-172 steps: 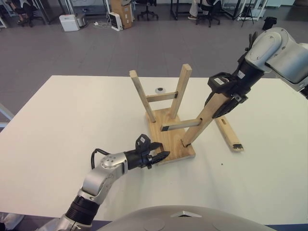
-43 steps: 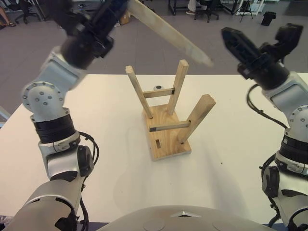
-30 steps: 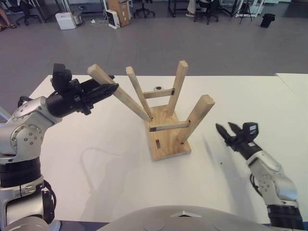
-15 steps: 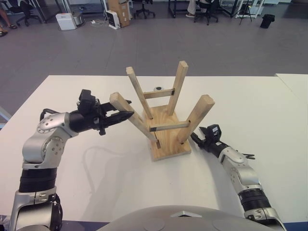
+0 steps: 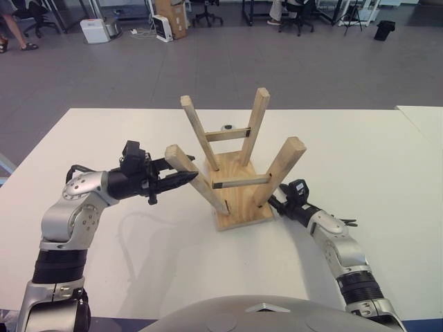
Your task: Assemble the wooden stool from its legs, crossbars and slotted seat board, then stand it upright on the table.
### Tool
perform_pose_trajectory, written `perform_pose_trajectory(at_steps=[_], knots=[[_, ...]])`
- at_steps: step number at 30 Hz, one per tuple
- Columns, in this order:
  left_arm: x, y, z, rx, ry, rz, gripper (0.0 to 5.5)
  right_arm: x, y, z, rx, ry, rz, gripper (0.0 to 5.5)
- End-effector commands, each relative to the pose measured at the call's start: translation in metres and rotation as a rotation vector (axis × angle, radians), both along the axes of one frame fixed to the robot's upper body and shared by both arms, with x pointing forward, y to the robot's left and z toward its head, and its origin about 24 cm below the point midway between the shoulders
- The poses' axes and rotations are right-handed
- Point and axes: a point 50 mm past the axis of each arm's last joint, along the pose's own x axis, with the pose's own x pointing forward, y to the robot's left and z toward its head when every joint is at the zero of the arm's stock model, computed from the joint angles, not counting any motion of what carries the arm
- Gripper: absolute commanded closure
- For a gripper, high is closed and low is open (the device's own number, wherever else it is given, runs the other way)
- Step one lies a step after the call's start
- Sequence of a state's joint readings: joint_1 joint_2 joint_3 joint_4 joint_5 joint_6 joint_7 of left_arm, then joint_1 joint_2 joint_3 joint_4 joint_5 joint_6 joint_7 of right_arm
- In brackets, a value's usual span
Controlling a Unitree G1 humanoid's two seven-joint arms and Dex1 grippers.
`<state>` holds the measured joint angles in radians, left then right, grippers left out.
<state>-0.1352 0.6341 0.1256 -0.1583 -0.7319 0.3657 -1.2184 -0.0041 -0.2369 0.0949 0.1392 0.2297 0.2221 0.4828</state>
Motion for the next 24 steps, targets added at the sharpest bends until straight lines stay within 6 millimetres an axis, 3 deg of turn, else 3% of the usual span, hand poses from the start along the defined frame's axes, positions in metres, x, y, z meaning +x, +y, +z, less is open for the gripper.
perform_pose_trajectory(at_steps=[1, 9, 12, 16, 19, 23, 24], knots=[[0.005, 0.003, -0.001, 0.105, -0.028, -0.002, 3.47, -0.004, 0.009, -0.003, 0.011, 0.022, 0.045, 2.3], [0.002, -0.022, -0.014, 0.172, 0.027, -0.11, 3.47, -0.008, 0.018, -0.003, 0.018, 0.026, 0.076, 2.3], [-0.004, -0.026, -0.034, 0.262, 0.155, 0.003, 3.47, -0.01, 0.021, -0.002, 0.023, 0.024, 0.082, 2.3], [-0.031, -0.03, -0.077, 0.337, 0.36, 0.093, 3.47, -0.011, 0.023, 0.001, 0.009, 0.01, 0.094, 2.3], [-0.047, -0.025, -0.099, 0.364, 0.443, 0.149, 3.47, -0.01, 0.021, 0.005, 0.005, -0.004, 0.094, 2.3], [-0.059, -0.02, -0.123, 0.447, 0.479, 0.208, 3.47, -0.004, 0.004, 0.019, -0.004, -0.037, 0.047, 2.3], [-0.059, -0.021, -0.126, 0.45, 0.481, 0.216, 3.47, 0.006, -0.015, 0.04, -0.022, -0.097, -0.004, 2.3]])
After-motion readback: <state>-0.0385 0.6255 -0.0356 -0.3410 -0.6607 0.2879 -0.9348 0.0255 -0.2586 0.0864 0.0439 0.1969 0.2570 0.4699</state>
